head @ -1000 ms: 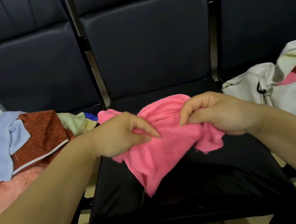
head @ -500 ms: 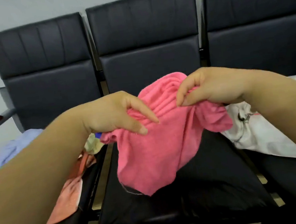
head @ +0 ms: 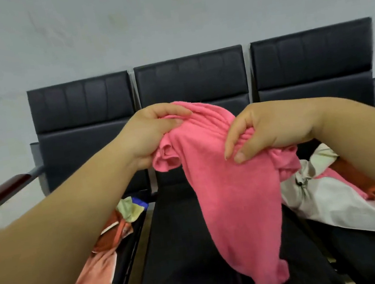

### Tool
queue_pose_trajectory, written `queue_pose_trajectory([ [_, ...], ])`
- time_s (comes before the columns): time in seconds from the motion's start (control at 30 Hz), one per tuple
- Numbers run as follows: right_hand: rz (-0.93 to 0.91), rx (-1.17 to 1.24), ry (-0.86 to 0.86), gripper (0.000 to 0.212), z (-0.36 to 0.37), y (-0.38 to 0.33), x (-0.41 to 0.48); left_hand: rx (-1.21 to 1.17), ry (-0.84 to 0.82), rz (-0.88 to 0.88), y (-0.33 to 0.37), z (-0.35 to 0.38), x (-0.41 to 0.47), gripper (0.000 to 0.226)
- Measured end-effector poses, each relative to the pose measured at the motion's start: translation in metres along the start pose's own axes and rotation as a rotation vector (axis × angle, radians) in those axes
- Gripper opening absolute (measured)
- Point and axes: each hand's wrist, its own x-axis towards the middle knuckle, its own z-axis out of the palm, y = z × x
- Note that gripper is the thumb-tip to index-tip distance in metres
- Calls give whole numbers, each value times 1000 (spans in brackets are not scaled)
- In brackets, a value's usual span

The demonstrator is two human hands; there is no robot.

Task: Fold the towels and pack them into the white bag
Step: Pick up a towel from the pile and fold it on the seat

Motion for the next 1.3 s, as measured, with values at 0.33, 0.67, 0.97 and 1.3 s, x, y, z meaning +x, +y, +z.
queue_pose_trajectory([
  [0.33,-34,280,116,19,-12,1,0,726,-715,-85,25,-15,-19,30],
  [0.67,19,3,-168,35,-1,24,13,822,-512,60,7,-42,13,28],
  [0.97,25,-289,-26,44,-12,82,87,1059,-607,-61,-17,-48,71,42],
  [1.3,-4,-517,284,50,-87,102,164,1324,-269,220,-1,-79,183,50],
])
